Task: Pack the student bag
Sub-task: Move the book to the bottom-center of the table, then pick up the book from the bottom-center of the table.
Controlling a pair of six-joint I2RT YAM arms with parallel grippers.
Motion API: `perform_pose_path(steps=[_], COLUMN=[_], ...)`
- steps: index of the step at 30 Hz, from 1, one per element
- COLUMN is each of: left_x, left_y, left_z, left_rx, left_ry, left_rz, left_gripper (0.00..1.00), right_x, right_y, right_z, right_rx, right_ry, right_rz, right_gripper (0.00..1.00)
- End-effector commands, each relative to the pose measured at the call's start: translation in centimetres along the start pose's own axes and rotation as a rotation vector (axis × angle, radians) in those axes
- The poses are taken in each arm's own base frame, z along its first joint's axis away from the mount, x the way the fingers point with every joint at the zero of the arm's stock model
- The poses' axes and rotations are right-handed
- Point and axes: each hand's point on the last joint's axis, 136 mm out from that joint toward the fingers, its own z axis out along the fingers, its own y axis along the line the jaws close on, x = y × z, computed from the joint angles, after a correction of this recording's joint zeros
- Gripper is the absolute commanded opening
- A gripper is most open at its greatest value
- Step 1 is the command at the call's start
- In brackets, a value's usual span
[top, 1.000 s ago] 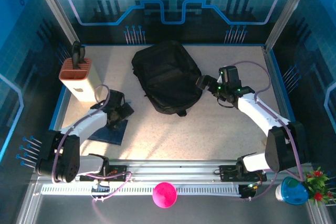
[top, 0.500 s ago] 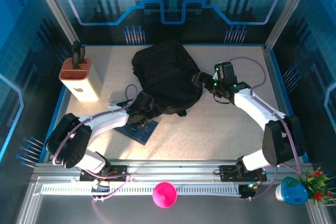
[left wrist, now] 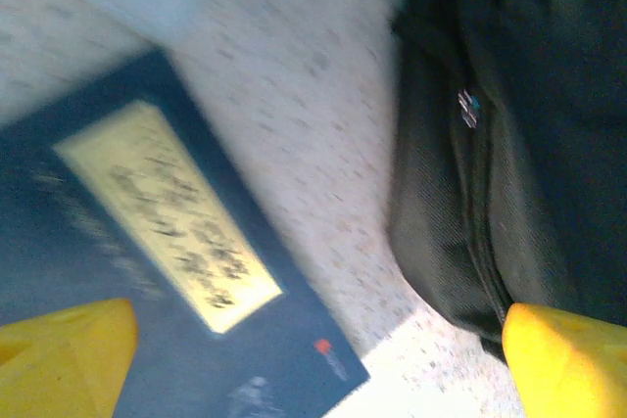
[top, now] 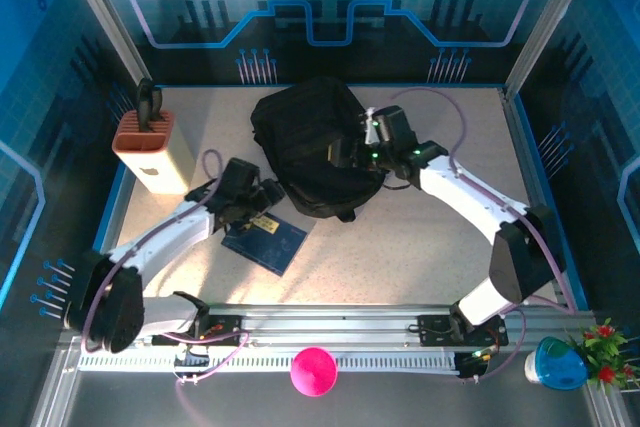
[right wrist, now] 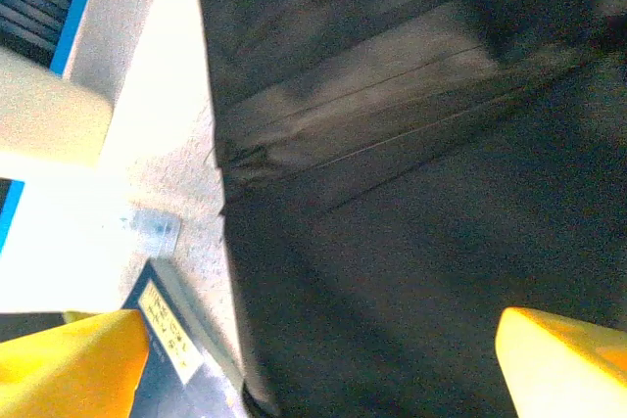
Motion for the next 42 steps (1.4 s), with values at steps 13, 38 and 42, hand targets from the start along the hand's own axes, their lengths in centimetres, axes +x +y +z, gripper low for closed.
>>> perform_pose_path(steps=[13, 38, 42], left_x=[2.6, 4.3, 4.4], left_y=[11.7, 10.6, 10.4], left_z=[-1.8, 1.0, 1.4], left_rx=[-0.229, -0.112, -0.101], left_ry=[0.038, 0.097, 0.108], left_rz=[-0.151, -0.188, -0.186], left_gripper=[0.78, 0.59, 0.59], right_x=[9.7, 18.1, 18.7], right_y=[11.0, 9.4, 8.8], right_z=[9.3, 16.0, 16.1], right_rx=[-0.063, -0.006, 0.010], right_ry=[0.330, 0.603, 0.625], right_rz=[-0.410, -0.441, -0.431], right_gripper=[0.75, 0.39, 0.35])
